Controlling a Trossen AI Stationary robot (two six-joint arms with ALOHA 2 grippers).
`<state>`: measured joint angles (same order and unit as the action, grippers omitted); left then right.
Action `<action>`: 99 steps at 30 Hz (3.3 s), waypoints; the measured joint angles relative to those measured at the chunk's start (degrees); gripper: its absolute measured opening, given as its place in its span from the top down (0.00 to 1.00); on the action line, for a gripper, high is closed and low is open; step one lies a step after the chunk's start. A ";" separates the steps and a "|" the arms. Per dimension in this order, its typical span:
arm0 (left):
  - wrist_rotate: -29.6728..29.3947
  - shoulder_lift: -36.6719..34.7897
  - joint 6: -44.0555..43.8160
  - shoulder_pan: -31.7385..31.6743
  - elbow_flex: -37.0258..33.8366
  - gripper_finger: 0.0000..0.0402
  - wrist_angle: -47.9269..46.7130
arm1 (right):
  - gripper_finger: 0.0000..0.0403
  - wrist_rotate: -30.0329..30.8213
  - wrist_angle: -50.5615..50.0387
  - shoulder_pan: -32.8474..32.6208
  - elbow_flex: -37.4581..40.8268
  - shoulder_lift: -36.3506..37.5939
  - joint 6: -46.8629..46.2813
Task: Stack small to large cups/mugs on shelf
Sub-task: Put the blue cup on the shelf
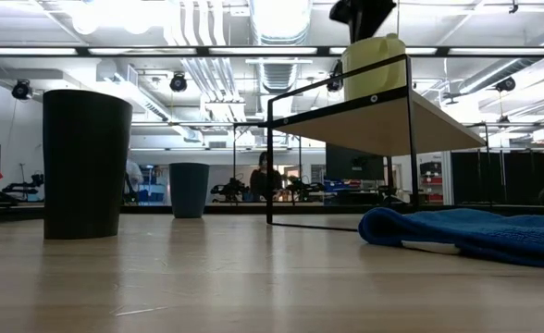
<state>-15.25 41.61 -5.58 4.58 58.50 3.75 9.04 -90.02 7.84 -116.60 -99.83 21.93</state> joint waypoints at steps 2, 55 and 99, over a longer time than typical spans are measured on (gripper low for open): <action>0.00 0.32 0.00 0.02 0.00 0.75 -0.05 | 0.88 0.00 0.00 -0.03 -2.64 0.00 -1.62; 9.17 52.16 -16.39 -36.65 28.04 0.75 -63.39 | 0.88 -12.03 0.00 -22.86 -18.18 12.17 -45.53; 10.46 61.18 -21.11 -36.66 26.47 0.83 -65.61 | 0.88 -12.00 0.00 -23.74 -17.57 11.52 -44.71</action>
<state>-4.78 102.78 -26.70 -32.08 84.97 -61.86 -2.96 -90.02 -15.90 -134.17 -88.31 -22.78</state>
